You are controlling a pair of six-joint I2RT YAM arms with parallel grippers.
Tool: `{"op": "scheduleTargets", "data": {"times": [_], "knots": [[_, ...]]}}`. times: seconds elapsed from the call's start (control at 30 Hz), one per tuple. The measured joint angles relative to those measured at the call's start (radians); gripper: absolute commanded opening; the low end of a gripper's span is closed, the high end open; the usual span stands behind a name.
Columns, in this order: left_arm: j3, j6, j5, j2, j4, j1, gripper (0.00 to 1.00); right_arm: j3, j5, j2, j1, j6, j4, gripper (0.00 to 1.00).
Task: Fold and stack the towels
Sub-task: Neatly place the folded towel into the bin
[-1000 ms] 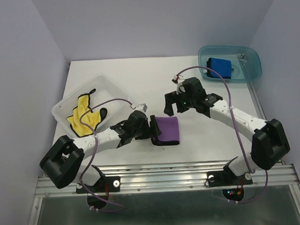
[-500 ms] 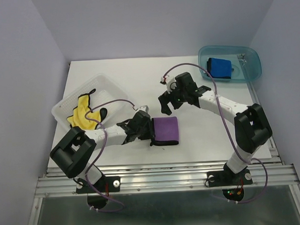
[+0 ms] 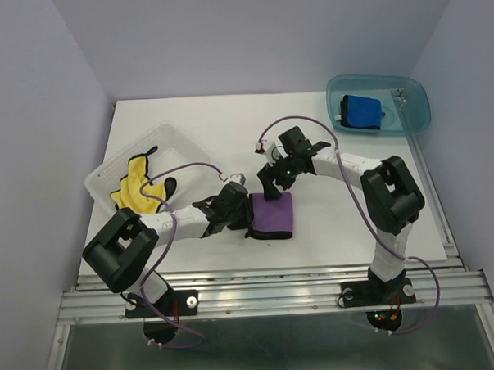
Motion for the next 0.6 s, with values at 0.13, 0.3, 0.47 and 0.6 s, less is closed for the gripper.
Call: {"op": "scheduleTargets", "data": {"times": [0.13,0.3,0.47,0.6], "knots": [[0.002,0.008,-0.004,0.001,-0.001,-0.001,0.10,0.023,0.000,0.042,0.000,0.001,-0.008,0.81],[0.003,0.013,-0.011,0.001,-0.001,-0.002,0.09,0.038,0.024,0.080,0.000,0.013,-0.007,0.61],[0.003,0.018,-0.020,0.001,-0.001,-0.002,0.08,0.040,0.032,0.088,0.000,0.028,-0.009,0.55],[0.004,0.024,-0.025,0.001,-0.001,-0.002,0.08,0.037,0.029,0.090,0.000,0.030,-0.008,0.43]]}}
